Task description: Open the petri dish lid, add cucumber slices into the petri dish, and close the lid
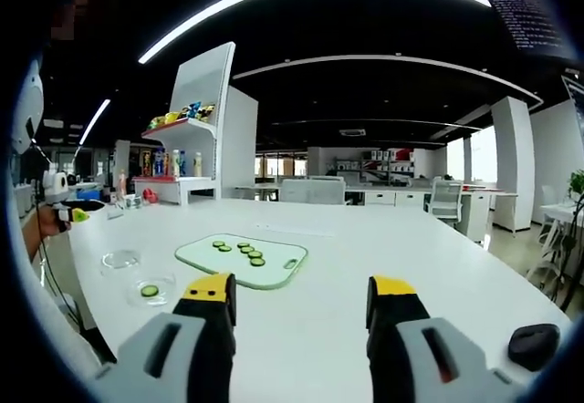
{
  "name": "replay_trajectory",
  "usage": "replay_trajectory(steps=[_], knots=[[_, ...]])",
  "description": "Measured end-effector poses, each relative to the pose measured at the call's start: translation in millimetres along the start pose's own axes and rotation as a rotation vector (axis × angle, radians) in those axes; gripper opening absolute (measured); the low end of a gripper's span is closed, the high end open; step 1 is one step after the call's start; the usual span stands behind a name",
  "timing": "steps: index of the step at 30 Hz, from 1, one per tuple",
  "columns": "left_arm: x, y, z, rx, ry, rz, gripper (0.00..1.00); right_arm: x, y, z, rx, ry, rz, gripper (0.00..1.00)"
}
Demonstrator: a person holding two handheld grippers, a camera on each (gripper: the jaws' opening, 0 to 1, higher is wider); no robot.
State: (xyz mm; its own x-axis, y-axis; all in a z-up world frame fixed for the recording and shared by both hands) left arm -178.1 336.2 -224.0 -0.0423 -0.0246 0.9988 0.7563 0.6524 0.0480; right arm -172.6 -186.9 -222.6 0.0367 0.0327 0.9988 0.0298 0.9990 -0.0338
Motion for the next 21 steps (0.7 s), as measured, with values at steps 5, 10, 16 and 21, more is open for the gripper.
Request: replay_trajectory(steps=[5, 10, 16, 21], knots=[[0.1, -0.5, 1, -0.003, 0.005, -0.003, 0.73, 4.3, 2, 0, 0.013, -0.012, -0.006, 0.58], [-0.4, -2.0, 1, -0.019, 0.013, -0.006, 0.73, 12.9, 7, 0, 0.053, -0.034, -0.007, 0.59], [0.1, -4.7, 0, -0.049, 0.021, -0.016, 0.74, 25.0, 22, -2, 0.134, -0.056, 0.024, 0.62], [-0.5, -9.1, -1, -0.081, 0.033, -0.025, 0.74, 33.9, 36, -5, 0.224, -0.064, 0.048, 0.63]])
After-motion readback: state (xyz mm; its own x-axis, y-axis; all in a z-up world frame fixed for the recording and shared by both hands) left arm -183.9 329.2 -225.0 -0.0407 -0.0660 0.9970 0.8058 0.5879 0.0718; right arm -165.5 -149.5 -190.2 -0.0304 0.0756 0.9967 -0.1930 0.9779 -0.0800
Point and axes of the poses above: the point that each gripper's makers call its tool centre point, and the gripper's own axes: z roughly backward along the fingers, y roughly to its left, x roughly out of its top, the point moved 4 cm from there along z, roughly backward along the fingers, and after that the axes turned 15 degrees about -x, right-handed, at the moved point
